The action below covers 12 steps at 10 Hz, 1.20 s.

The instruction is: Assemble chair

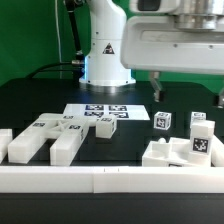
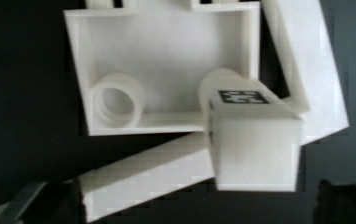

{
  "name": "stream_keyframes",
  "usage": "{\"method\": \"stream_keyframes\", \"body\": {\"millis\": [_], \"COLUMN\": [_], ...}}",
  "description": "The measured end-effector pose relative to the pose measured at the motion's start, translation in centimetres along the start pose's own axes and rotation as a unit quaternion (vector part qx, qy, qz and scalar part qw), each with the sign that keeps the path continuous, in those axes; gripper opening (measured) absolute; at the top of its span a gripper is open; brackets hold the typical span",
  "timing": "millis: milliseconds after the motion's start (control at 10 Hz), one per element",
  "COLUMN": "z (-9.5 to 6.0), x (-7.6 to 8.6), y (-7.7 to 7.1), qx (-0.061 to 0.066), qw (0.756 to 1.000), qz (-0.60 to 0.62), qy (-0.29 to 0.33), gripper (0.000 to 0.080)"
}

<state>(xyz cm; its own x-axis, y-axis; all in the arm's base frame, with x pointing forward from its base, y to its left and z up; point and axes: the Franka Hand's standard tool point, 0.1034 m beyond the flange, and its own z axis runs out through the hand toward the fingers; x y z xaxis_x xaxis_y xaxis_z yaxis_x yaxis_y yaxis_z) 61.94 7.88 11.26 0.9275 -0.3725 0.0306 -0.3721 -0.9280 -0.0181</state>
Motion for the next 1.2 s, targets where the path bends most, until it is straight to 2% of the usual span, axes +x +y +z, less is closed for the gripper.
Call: {"method": "stream_keyframes", "body": {"millis": [400, 500, 800, 1000, 1200], "z": [0.1, -0.1, -0.1, 0.6, 0.5], "x": [-0.1, -0.7, -4.4, -5.2, -5.2], "y": [0.2, 1.0, 5.3, 7.7, 7.2], "qx": [0.002, 0.009, 0.003, 0.003, 0.003], "qw": [1.000, 1.000, 1.000, 1.000, 1.000], "qz": [-0.003, -0.002, -0.012, -0.021, -0.026], "qy": [0.000, 0.002, -0.010, -0.001, -0.002], "gripper": [0.0649, 0.0649, 0.0649, 0.0649, 0.0649]}}
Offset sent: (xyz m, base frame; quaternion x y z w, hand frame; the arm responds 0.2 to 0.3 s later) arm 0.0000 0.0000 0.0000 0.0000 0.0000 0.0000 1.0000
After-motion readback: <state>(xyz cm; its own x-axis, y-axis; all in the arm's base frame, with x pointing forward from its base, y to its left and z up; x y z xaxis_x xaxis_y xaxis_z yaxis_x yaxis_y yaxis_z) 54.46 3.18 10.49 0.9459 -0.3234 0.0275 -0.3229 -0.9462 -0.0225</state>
